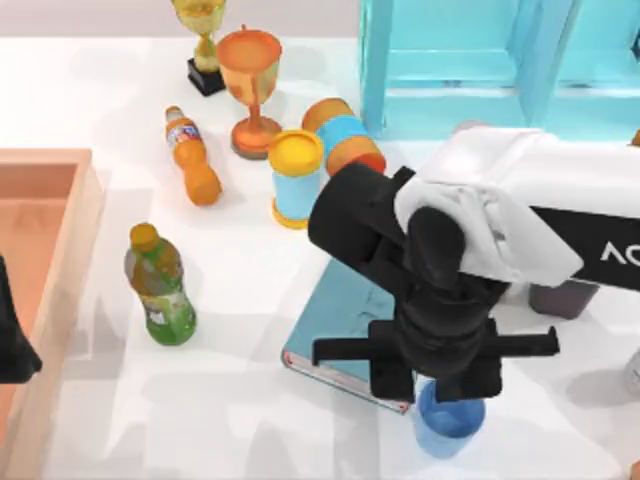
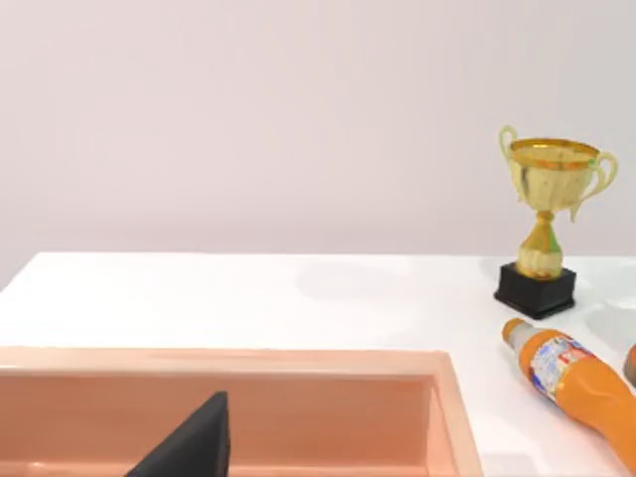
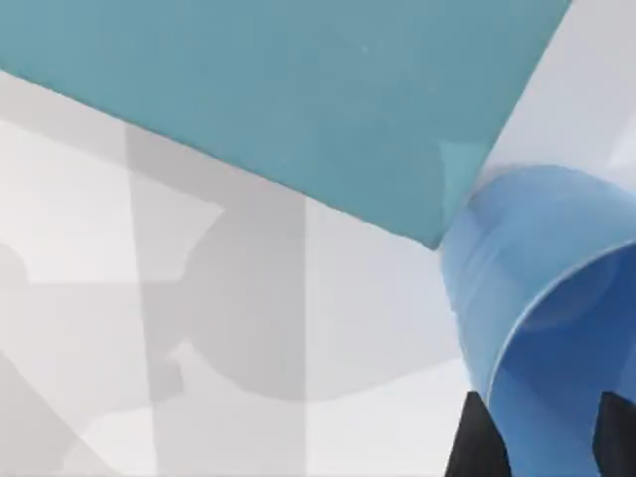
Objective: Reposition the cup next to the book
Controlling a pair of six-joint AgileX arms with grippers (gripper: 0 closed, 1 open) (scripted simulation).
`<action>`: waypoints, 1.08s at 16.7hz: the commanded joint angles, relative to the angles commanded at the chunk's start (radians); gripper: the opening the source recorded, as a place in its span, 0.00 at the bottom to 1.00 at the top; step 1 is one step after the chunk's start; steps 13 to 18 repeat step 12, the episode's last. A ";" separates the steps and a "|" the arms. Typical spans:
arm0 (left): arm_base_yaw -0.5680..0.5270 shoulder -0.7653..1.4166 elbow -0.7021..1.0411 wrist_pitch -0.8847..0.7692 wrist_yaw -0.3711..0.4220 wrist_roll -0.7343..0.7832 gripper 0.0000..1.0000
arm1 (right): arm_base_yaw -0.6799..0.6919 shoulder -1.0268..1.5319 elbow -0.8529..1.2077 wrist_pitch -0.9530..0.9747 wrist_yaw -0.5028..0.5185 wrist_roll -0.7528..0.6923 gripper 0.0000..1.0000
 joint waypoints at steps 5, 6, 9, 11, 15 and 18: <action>0.000 0.000 0.000 0.000 0.000 0.000 1.00 | 0.000 0.000 0.000 0.000 0.000 0.000 0.90; 0.000 0.000 0.000 0.000 0.000 0.000 1.00 | 0.000 0.000 0.000 0.000 0.000 0.000 0.98; 0.000 0.000 0.000 0.000 0.000 0.000 1.00 | 0.000 0.000 0.000 0.000 0.000 0.000 1.00; 0.000 0.000 0.000 0.000 0.000 0.000 1.00 | 0.000 0.000 0.000 0.000 0.000 0.000 1.00; 0.000 0.000 0.000 0.000 0.000 0.000 1.00 | 0.000 0.000 0.000 0.000 0.000 0.000 1.00; 0.000 0.000 0.000 0.000 0.000 0.000 1.00 | 0.000 0.000 0.000 0.000 0.000 0.000 1.00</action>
